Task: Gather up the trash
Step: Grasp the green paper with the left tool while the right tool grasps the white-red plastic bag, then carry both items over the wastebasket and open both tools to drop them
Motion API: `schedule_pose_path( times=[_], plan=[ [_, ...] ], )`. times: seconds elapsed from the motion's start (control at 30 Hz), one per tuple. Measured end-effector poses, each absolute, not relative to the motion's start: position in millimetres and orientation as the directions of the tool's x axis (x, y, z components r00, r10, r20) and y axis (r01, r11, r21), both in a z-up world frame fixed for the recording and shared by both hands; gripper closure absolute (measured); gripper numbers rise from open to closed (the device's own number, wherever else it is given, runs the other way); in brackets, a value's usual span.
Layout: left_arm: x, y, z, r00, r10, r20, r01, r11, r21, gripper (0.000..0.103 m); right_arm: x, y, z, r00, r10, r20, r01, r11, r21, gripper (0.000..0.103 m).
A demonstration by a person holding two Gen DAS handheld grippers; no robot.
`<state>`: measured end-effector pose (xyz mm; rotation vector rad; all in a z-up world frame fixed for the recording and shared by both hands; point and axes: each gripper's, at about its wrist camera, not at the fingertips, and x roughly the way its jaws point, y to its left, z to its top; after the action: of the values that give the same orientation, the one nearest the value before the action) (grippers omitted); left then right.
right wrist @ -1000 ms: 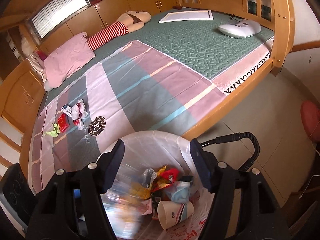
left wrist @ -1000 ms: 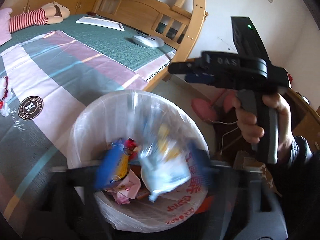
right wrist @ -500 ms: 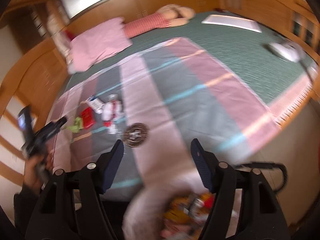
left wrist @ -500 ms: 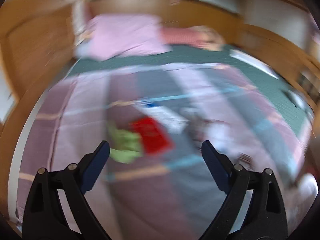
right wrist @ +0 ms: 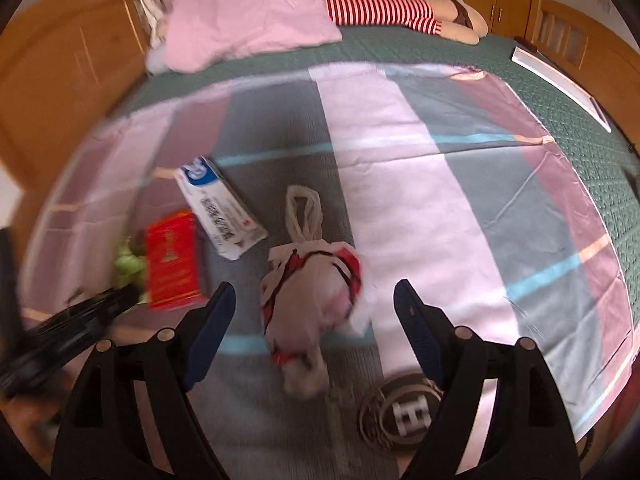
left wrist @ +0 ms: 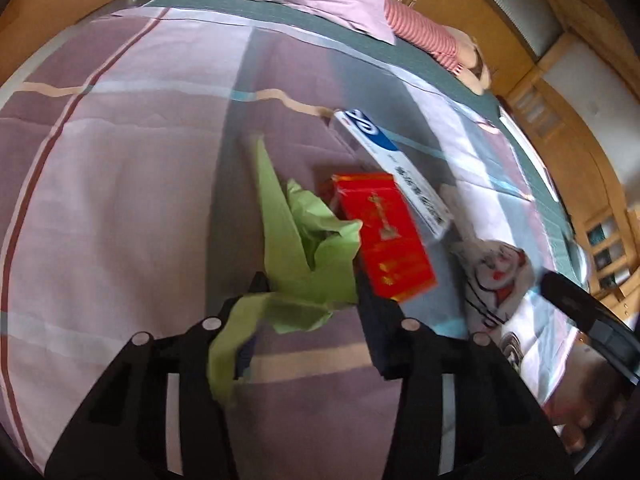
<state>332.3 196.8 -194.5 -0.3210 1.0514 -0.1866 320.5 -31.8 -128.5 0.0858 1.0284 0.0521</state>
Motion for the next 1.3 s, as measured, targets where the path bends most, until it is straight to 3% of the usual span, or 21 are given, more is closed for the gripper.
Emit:
schedule_pose_path(
  times=[0.13, 0.17, 0.2, 0.23, 0.27, 0.37, 0.83, 1.07, 1.3],
  plan=[
    [325, 197, -190, 0.488, -0.307, -0.817, 0.017, 0.939, -0.343, 0.063, 327, -20, -151, 0.496, -0.010, -0.868, -0.008, 1.000, -0.016, 0.023],
    [324, 198, -186, 0.491, -0.308, -0.815, 0.016, 0.938, -0.345, 0.064, 328, -20, -155, 0.490, -0.004, -0.872, -0.012, 1.000, -0.012, 0.028],
    [320, 199, -180, 0.500, -0.306, -0.810, 0.016, 0.939, -0.344, 0.065, 328, -20, -158, 0.487, 0.000, -0.873, -0.014, 1.000, -0.008, 0.034],
    [315, 201, -173, 0.514, -0.299, -0.804, 0.019, 0.941, -0.338, 0.067, 326, -21, -160, 0.482, 0.000, -0.876, -0.019, 1.000, -0.011, 0.052],
    [310, 201, -167, 0.526, -0.293, -0.799, 0.023, 0.944, -0.330, 0.067, 326, -21, -162, 0.476, 0.007, -0.880, -0.024, 1.000, -0.005, 0.061],
    [291, 199, -145, 0.558, -0.288, -0.778, 0.042, 0.947, -0.320, 0.074, 319, -28, -160, 0.477, 0.039, -0.878, -0.023, 0.999, 0.032, 0.076],
    [207, 193, -94, 0.662, -0.354, -0.661, 0.093, 0.913, -0.396, 0.076, 203, -82, -61, 0.629, 0.148, -0.763, -0.069, 0.988, 0.135, 0.079],
    [147, 149, -66, 0.704, -0.371, -0.605, 0.201, 0.922, -0.331, 0.076, 110, -140, -7, 0.699, 0.147, -0.700, -0.079, 0.988, 0.129, 0.079],
    [74, 75, -25, 0.741, -0.365, -0.564, 0.311, 0.931, -0.194, 0.076, 33, -192, -2, 0.675, 0.110, -0.730, -0.048, 0.993, 0.106, 0.079]
  ],
)
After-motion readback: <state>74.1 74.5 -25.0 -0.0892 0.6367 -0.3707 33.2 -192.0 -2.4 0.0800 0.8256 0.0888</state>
